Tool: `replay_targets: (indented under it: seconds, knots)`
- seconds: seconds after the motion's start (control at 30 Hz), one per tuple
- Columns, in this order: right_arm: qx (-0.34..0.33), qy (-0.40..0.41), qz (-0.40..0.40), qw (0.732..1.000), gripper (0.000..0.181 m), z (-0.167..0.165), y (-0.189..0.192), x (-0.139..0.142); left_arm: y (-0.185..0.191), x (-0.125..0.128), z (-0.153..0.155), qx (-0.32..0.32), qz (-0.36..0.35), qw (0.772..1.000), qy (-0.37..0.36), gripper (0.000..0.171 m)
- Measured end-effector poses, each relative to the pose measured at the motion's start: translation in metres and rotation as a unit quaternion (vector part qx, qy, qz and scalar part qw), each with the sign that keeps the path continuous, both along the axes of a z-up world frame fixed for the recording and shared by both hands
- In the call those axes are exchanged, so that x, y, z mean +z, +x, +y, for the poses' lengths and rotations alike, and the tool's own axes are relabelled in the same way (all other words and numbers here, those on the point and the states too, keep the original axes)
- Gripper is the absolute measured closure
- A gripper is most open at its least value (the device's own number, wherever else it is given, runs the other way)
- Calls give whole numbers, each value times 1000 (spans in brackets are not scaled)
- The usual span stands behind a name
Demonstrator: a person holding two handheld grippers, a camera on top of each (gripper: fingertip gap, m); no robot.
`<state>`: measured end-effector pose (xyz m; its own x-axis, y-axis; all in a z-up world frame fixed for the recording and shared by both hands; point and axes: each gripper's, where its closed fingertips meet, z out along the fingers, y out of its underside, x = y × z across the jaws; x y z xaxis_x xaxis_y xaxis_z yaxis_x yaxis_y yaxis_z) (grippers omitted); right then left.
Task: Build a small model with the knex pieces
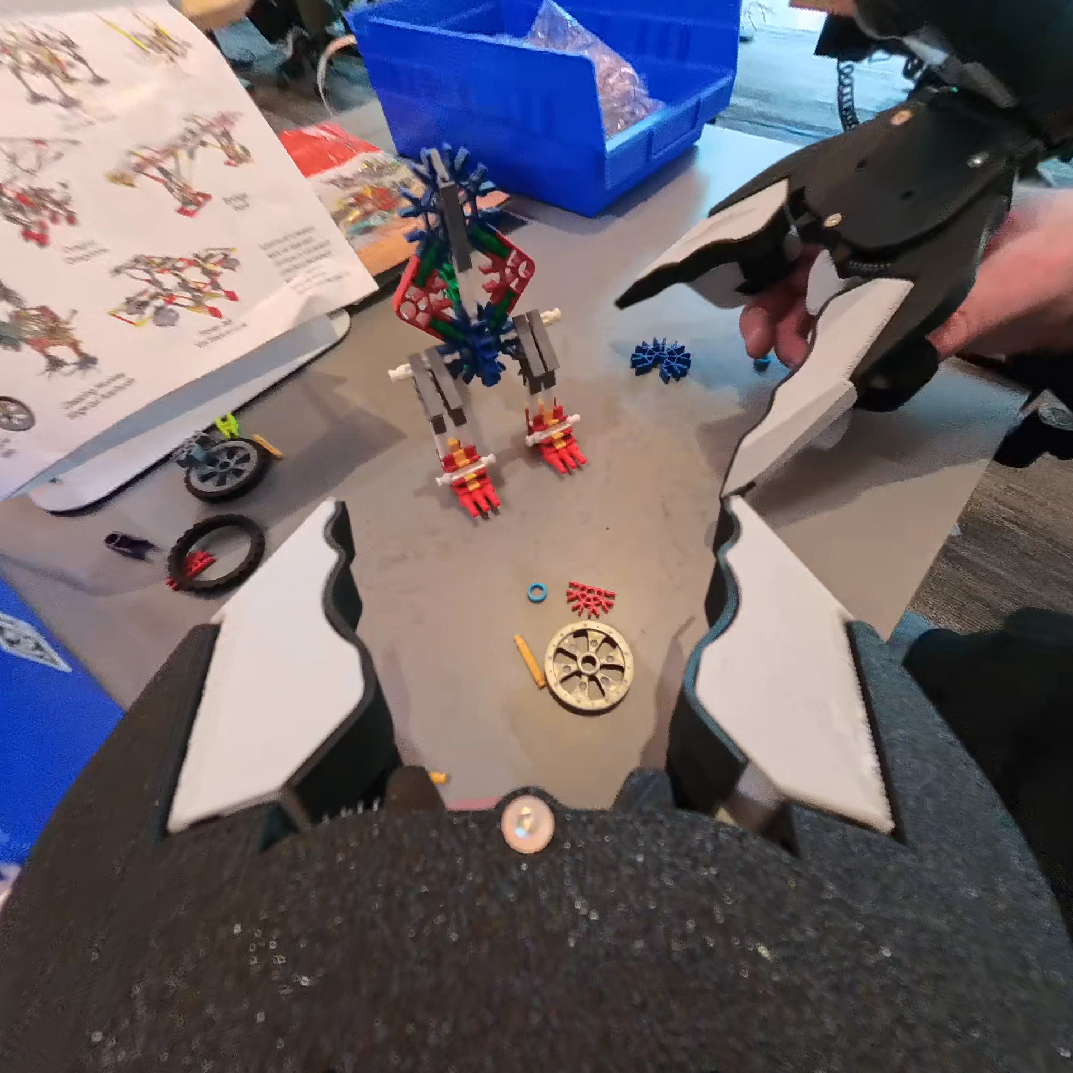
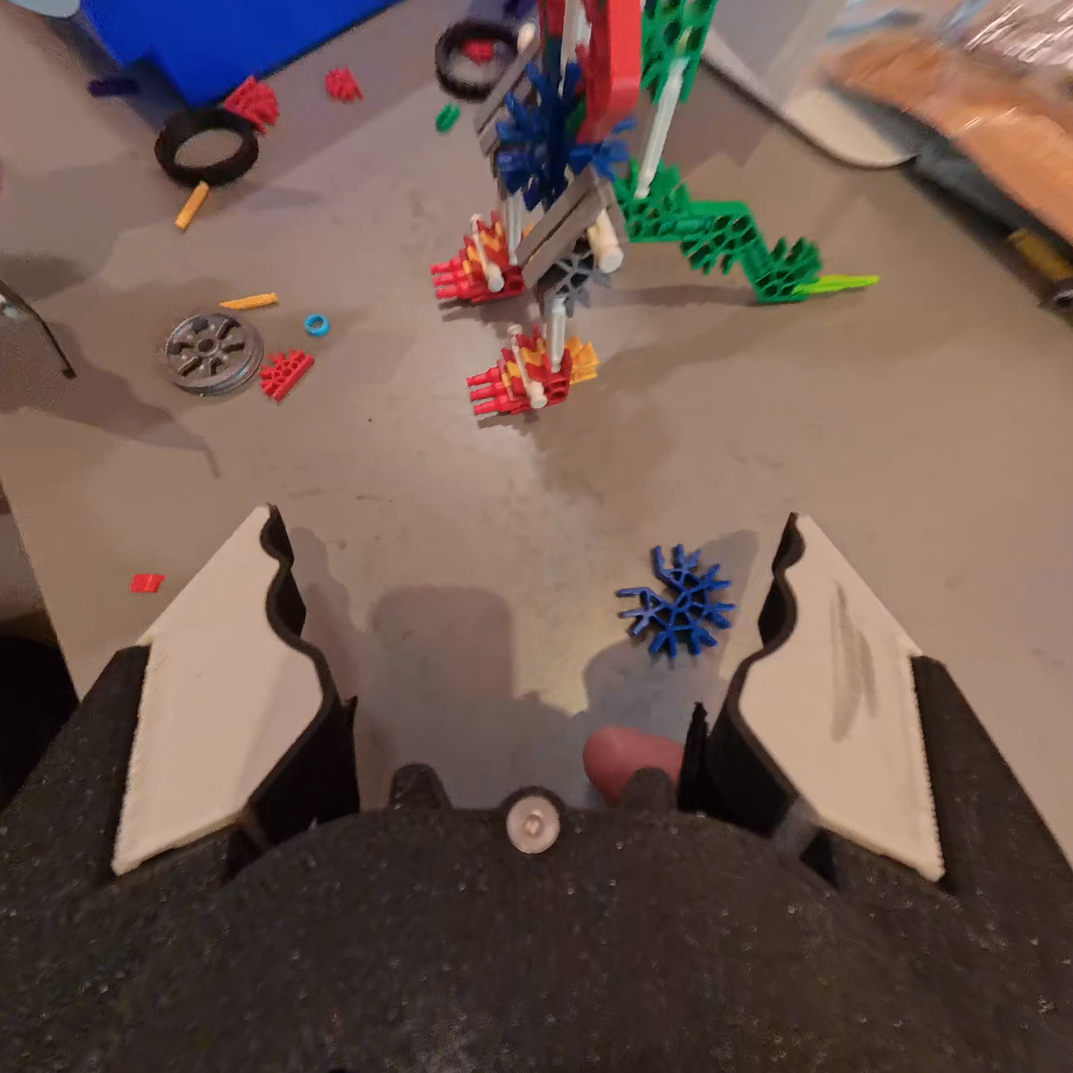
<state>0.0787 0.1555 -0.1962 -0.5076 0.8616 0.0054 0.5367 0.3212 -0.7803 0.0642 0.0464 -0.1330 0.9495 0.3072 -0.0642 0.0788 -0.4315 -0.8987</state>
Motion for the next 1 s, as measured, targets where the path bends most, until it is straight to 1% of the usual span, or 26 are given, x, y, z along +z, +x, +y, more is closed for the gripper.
replay_targets:
  seconds: [0.07, 0.1, 0.13, 0.23, 0.3, 0.37, 0.47, 0.53, 0.6, 0.67, 0.7, 0.73, 0.77, 0.8, 0.83, 0.9, 0.93, 1.0]
  knots:
    - [-34, 3, 70, 997, 24, 7, -1, 17, 7, 5, -7, 3, 0, 1000, 20, 53]
    - [-47, 3, 88, 995, 27, 9, 2, 22, 9, 7, -13, 11, 2, 999, 30, 53]
    - [-49, 8, 86, 995, 34, 10, 7, 21, 10, 7, -18, 21, 3, 999, 32, 56]
    - [-59, 26, 82, 995, 34, 17, 7, 17, 12, 4, -31, 45, 7, 998, 33, 57]
    - [-72, 32, 120, 990, 27, 22, 1, 27, 13, 7, -37, 60, 15, 997, 40, 58]
    - [-84, 48, 167, 981, 28, 26, -3, 37, 16, 17, -47, 83, 42, 995, 47, 62]
    - [-98, 79, 204, 971, 37, 30, -6, 43, 26, 23, -60, 96, 41, 994, 44, 62]
    - [-107, 94, 211, 967, 49, 31, -9, 44, 24, 22, -68, 116, 48, 992, 27, 62]
    - [-89, 89, 174, 977, 47, 24, -9, 34, 22, 26, -69, 122, 45, 991, 26, 59]
    - [-48, 63, 83, 993, 30, 8, -4, 15, 19, 25, -64, 117, 32, 992, 28, 61]
    - [-30, 55, 51, 997, 29, 2, -1, 9, 17, 21, -60, 110, 18, 993, 26, 63]
    - [-14, 56, 29, 998, 33, -1, 1, 4, 18, 14, -55, 92, -3, 996, 15, 63]
    - [-7, 65, 9, 998, 34, -1, 2, -1, 19, 6, -50, 77, -21, 997, 1, 63]
    - [0, 69, -6, 998, 33, 0, 2, -6, 15, 3, -45, 78, -30, 997, -1, 63]
    - [8, 60, -17, 998, 35, -2, 2, -8, 13, -1, -39, 74, -45, 996, -2, 68]
    - [4, 24, -29, 999, 40, -4, -2, -10, 6, -13, -25, 72, -73, 995, -9, 69]
    - [3, 21, -43, 999, 48, -3, -3, -14, 0, -21, -21, 77, -78, 994, -25, 69]
    - [0, 46, -68, 997, 49, 3, -4, -23, -13, -29, -12, 86, -61, 994, -38, 73]
